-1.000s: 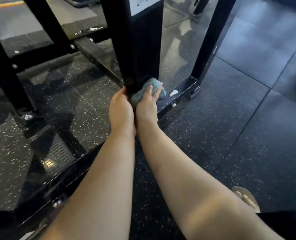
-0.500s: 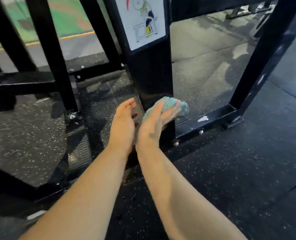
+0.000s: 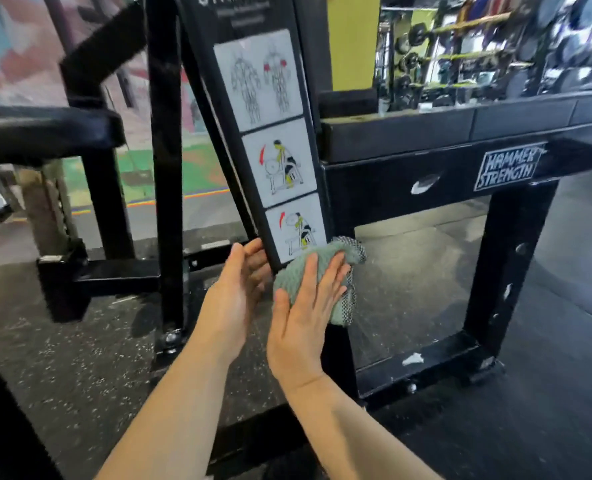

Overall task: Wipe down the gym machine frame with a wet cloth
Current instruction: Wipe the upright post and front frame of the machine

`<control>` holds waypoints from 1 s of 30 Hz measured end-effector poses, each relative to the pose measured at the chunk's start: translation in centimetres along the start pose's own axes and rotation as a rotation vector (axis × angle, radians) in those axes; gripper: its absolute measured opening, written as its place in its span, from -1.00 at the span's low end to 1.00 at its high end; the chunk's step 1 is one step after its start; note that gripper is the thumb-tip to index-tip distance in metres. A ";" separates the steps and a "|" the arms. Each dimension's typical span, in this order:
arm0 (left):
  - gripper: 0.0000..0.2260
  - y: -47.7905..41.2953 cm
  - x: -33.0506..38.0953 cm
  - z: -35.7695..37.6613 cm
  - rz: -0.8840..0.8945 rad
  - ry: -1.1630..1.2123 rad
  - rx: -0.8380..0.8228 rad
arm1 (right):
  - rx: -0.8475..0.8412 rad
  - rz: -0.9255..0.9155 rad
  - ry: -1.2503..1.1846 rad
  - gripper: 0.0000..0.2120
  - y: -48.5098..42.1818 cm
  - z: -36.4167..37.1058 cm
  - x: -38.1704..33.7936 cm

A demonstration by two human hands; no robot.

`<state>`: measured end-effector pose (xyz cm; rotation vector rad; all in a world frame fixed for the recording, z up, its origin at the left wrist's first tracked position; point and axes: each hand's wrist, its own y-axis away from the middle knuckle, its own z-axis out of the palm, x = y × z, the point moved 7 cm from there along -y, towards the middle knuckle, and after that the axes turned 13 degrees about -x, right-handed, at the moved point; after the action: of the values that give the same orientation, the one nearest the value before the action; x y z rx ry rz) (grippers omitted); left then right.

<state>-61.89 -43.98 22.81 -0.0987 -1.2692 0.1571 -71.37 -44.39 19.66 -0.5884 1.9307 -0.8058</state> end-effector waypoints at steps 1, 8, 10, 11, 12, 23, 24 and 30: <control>-0.62 -0.5 0.9 -0.2 0.013 0.011 0.012 | -0.005 -0.059 0.040 -0.50 -1.5 -0.4 -1.8; -0.60 -1.7 6.8 1.3 0.079 0.037 0.066 | 0.024 -0.270 0.276 -0.53 -9.6 -3.2 -8.0; -0.55 -1.5 6.8 1.1 0.051 0.002 0.126 | -0.013 -0.252 0.321 -0.55 -7.4 -2.6 -6.1; -0.54 -1.3 7.0 1.0 0.045 -0.007 0.153 | -0.031 -0.250 0.338 -0.55 -7.0 -2.6 -5.7; -0.52 -1.3 6.9 0.8 0.040 -0.008 0.159 | -0.032 -0.253 0.352 -0.55 -7.7 -2.8 -6.0; -0.65 -0.7 16.3 3.9 0.174 -0.242 0.230 | -0.003 -0.552 0.455 -0.48 -16.9 -6.3 -15.2; -0.67 -0.8 18.6 4.4 0.273 -0.287 0.241 | -0.002 -0.583 0.465 -0.49 -17.7 -6.6 -15.7; -0.64 -0.1 27.8 6.6 0.687 -0.669 0.426 | 0.064 -0.592 0.418 -0.46 -26.3 -9.3 -22.6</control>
<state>-60.17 -39.42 50.95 -0.1157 -1.7928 1.1211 -67.55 -43.82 55.38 -1.0415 2.1122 -1.4504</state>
